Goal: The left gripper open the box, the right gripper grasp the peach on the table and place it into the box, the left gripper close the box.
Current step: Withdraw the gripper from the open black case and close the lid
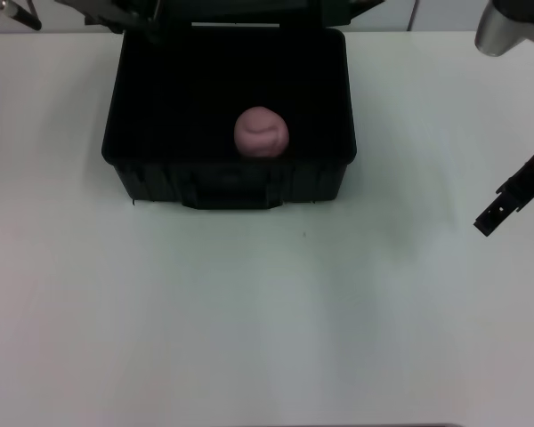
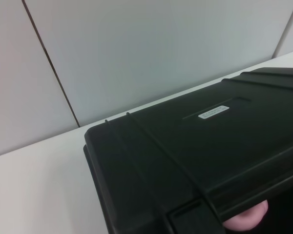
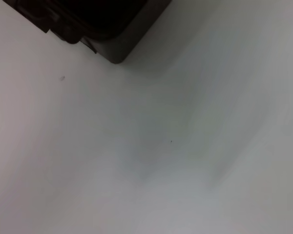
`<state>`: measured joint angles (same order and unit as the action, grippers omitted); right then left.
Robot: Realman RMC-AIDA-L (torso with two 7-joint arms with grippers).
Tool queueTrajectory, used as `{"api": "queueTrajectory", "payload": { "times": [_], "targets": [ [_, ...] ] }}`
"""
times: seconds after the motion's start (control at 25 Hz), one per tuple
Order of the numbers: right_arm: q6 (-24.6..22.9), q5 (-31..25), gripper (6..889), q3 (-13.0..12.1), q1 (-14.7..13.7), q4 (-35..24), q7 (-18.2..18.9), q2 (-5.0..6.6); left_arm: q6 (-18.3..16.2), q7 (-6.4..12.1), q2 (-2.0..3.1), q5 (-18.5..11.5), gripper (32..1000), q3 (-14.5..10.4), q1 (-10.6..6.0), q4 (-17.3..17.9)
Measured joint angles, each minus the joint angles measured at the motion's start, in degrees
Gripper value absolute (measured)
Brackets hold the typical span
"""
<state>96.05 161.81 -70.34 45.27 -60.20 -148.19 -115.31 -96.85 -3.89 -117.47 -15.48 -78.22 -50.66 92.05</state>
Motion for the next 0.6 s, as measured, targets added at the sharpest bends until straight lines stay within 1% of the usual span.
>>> {"api": "queueTrajectory", "payload": {
  "times": [0.32,0.52,0.6],
  "targets": [
    [-0.12,0.00,857,0.03,0.00,0.00,0.00,0.00,-0.58,-0.10,0.00,0.24,411,-0.02,-0.11,-0.18],
    [-0.39,0.00,857,0.04,0.00,0.00,0.00,0.00,-1.31,-0.31,-0.15,1.96,412,-0.05,-0.15,-0.14],
    [-0.41,0.00,857,0.03,0.00,0.00,0.00,0.00,-1.34,-0.36,-0.18,2.12,429,-0.05,-0.15,-0.10]
  ]
}}
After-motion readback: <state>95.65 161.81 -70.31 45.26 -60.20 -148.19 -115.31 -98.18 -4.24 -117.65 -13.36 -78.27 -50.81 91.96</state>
